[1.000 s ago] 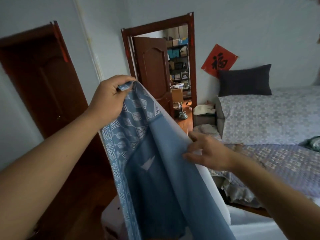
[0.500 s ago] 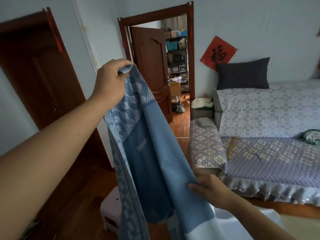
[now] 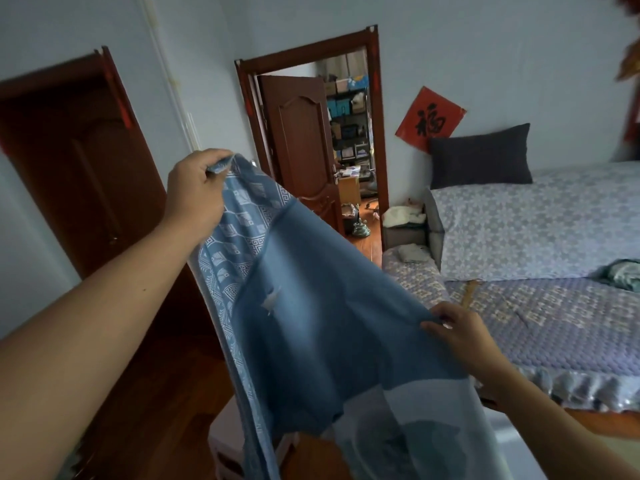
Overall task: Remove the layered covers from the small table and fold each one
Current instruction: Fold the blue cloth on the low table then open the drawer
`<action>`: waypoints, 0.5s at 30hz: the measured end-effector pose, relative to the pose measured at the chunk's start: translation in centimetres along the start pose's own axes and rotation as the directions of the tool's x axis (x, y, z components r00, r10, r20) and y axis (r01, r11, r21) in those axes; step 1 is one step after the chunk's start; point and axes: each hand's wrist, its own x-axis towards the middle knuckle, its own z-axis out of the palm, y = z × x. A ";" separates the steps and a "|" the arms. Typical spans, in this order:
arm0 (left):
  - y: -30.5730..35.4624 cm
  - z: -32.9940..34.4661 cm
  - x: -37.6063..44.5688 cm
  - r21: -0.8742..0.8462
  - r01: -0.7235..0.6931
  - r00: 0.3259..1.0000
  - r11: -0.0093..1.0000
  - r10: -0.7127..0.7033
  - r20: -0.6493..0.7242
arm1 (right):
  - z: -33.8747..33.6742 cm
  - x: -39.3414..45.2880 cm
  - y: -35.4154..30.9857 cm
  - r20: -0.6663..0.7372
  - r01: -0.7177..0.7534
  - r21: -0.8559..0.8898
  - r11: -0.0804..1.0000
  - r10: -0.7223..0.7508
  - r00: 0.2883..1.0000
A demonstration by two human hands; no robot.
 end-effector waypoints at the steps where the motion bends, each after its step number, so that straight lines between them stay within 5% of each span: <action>1: -0.4 0.0 -0.2 -0.010 0.004 1.000 1.000 -0.004 -0.006 | 0.0 -0.2 0.1 -0.001 -0.013 -0.014 1.000 0.013 1.000; 8: -3.3 1.8 -0.4 -0.050 -0.051 0.999 0.997 0.051 -0.002 | 3.0 -4.3 0.0 0.246 -0.032 -0.190 0.981 0.079 0.966; 15: -7.1 4.3 1.1 -0.052 -0.075 0.997 0.996 0.074 -0.021 | 3.6 -6.2 -1.9 0.108 -0.159 -0.335 0.929 0.205 0.973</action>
